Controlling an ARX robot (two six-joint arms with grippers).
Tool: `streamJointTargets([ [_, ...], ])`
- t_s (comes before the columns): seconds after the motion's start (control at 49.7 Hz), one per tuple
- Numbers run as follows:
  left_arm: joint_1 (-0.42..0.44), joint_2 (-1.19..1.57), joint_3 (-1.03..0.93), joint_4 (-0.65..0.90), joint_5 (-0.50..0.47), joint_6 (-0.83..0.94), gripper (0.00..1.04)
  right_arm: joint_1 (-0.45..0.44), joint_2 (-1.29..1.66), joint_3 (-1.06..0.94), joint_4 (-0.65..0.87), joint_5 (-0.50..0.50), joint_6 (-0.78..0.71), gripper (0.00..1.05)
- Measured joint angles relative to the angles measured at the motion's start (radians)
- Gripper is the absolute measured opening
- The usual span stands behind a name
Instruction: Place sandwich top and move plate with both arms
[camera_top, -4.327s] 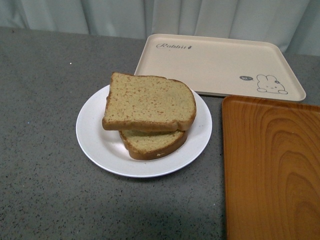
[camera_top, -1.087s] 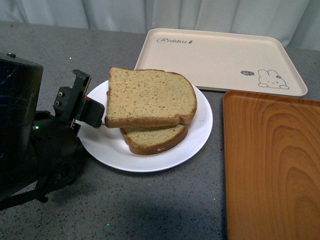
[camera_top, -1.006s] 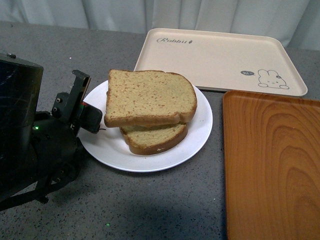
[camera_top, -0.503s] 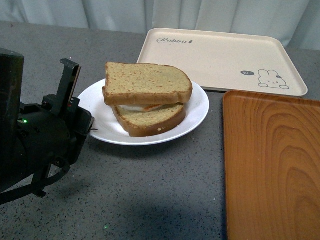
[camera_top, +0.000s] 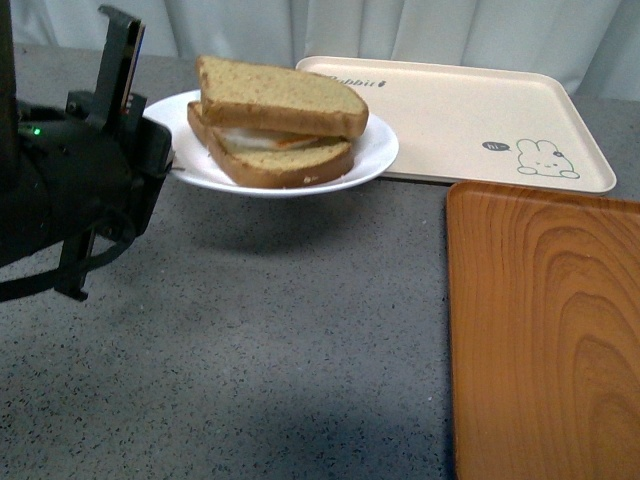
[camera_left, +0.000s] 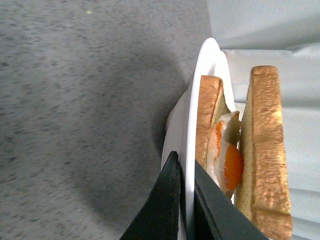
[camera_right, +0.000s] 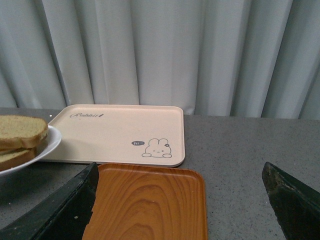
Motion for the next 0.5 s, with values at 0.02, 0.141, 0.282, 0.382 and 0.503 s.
streamJointTargets([
  [0.02,0.0,0.0,0.013,-0.005,0.0,0.005,0.04,0.0,0.0,0.0,0.0,0.0,0.0,0.96],
  [0.141,-0.003,0.025,0.117,-0.036,-0.005,0.025,0.04,0.0,0.0,0.0,0.0,0.0,0.0,0.96],
  [0.282,-0.011,0.097,0.232,-0.092,-0.016,0.074,0.04,0.0,0.0,0.0,0.0,0.0,0.0,0.96],
  [0.382,-0.02,0.159,0.304,-0.131,-0.022,0.108,0.04,0.0,0.0,0.0,0.0,0.0,0.0,0.96],
  [0.503,-0.027,0.215,0.369,-0.162,-0.026,0.134,0.04,0.0,0.0,0.0,0.0,0.0,0.0,0.96],
])
